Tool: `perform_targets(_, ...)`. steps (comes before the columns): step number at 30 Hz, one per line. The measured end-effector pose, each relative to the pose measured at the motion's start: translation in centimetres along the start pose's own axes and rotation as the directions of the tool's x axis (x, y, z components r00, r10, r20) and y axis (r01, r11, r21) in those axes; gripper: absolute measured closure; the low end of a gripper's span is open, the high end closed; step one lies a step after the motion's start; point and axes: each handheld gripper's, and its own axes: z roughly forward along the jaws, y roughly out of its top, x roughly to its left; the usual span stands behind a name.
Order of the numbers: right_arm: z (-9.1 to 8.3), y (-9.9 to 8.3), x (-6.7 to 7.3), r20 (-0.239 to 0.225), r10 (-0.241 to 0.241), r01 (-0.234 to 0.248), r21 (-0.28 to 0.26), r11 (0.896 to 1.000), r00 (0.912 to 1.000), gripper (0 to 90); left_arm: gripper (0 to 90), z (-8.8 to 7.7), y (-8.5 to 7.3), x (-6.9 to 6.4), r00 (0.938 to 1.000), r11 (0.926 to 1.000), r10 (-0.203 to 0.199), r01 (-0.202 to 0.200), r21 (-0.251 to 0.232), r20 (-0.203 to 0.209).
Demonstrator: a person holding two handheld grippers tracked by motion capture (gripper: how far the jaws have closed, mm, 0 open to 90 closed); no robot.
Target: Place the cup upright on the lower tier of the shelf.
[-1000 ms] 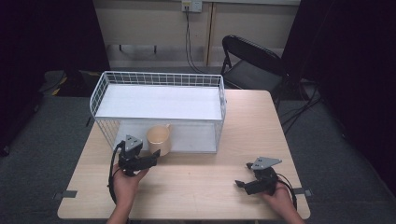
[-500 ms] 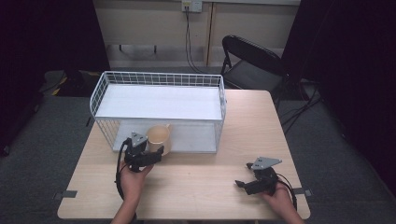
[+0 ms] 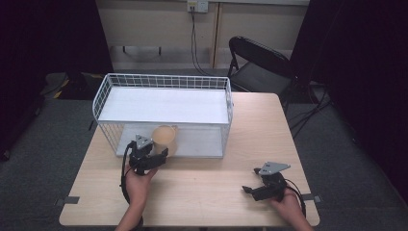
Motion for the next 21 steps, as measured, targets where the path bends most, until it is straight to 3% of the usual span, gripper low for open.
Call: perform_targets(21,0.0,0.0,0.0,0.0,0.0,0.0,0.0,1.0,1.0,13.2,48.7,0.71,0.05,0.15,0.9995,0.9996,-0.028,0.028,0.005,-0.016)
